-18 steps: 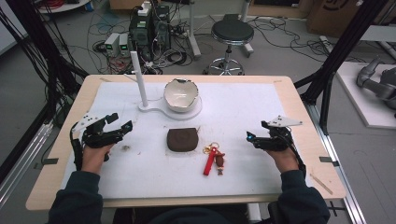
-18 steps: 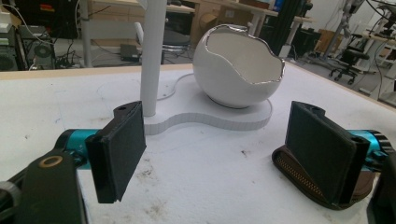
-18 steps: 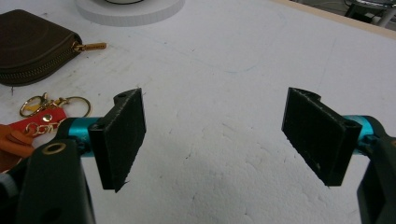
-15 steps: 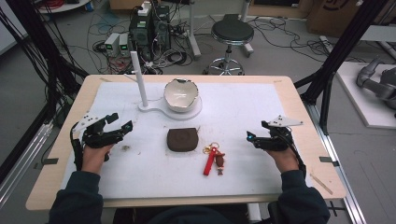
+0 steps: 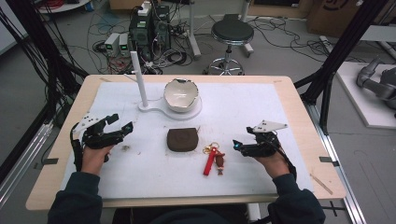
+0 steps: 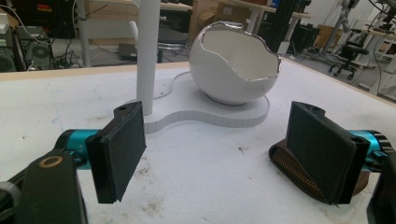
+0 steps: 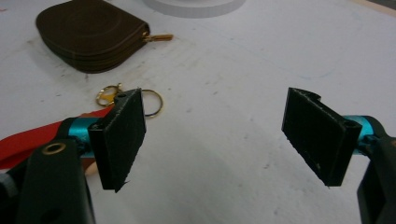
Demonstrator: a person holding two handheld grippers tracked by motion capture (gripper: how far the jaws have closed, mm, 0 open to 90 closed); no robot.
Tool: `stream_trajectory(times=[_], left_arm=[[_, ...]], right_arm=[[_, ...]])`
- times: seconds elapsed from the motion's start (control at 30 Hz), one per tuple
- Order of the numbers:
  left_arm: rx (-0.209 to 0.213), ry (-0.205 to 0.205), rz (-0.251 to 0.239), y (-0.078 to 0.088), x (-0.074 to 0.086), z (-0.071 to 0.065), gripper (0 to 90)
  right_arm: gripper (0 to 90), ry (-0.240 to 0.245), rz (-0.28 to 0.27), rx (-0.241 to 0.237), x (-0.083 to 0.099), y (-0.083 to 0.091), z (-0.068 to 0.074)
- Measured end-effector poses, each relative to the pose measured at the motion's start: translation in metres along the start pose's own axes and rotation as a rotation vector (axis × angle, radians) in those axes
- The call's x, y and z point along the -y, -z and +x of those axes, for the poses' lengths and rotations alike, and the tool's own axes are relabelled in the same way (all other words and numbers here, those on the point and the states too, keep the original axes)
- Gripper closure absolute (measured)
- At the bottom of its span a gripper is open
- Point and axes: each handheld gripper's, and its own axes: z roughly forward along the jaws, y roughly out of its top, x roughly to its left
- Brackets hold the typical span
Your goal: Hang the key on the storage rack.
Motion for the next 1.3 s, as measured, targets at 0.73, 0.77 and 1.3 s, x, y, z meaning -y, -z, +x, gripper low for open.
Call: stream_trajectory(times=[0.73, 0.77, 1.3], left_arm=[[-0.018, 0.003, 0.04, 0.0, 0.005, 0.0, 21.0], [-0.022, 0.003, 0.04, 0.0, 0.005, 0.0, 21.0], [-0.018, 0.005, 0.047, -0.001, 0.006, 0.0, 21.0]], right_arm=[[29.8, 0.05, 0.218, -0.146, 0.003, -0.043, 0.042], [30.9, 0.051, 0.21, -0.117, 0.003, -0.041, 0.039], [46.0, 0.034, 0.302, -0.012, 0.004, -0.039, 0.027]])
